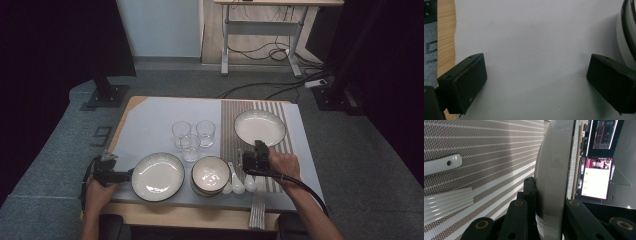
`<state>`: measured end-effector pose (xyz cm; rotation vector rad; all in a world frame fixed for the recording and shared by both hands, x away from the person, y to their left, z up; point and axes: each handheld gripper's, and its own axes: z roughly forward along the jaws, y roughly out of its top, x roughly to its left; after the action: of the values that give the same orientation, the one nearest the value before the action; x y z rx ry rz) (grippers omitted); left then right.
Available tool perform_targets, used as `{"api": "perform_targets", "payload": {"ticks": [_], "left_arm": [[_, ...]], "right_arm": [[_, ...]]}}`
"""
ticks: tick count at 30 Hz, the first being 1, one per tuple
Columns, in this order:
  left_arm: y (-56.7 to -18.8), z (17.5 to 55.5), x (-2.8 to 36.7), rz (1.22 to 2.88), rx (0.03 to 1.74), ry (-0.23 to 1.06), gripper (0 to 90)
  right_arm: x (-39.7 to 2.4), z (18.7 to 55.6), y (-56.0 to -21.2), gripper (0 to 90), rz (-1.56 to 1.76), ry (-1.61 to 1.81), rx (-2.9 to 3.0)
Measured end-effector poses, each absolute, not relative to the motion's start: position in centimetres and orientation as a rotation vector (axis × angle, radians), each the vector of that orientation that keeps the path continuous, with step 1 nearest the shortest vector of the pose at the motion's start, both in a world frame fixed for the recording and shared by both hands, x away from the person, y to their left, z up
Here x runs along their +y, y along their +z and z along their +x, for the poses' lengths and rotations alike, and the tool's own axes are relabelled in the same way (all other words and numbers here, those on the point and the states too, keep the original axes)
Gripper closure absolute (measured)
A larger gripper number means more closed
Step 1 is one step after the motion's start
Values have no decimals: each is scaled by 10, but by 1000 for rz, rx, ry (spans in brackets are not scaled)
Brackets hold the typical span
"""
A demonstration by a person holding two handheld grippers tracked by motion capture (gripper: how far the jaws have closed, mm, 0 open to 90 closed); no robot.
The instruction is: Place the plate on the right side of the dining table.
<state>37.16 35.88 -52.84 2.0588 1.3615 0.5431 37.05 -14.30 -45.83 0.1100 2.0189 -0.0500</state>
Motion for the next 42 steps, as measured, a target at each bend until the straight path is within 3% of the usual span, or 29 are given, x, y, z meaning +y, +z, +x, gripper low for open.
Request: {"api": "perform_targets", "payload": {"ticks": [19, 42], "left_arm": [[-528, 372, 359, 2059, 1362, 543, 28], [-528, 372, 359, 2058, 1363, 542, 28]], "right_arm": [[-156, 385, -508, 792, 109, -110, 2034], [-155, 397, -534, 791, 116, -116, 2078]]}}
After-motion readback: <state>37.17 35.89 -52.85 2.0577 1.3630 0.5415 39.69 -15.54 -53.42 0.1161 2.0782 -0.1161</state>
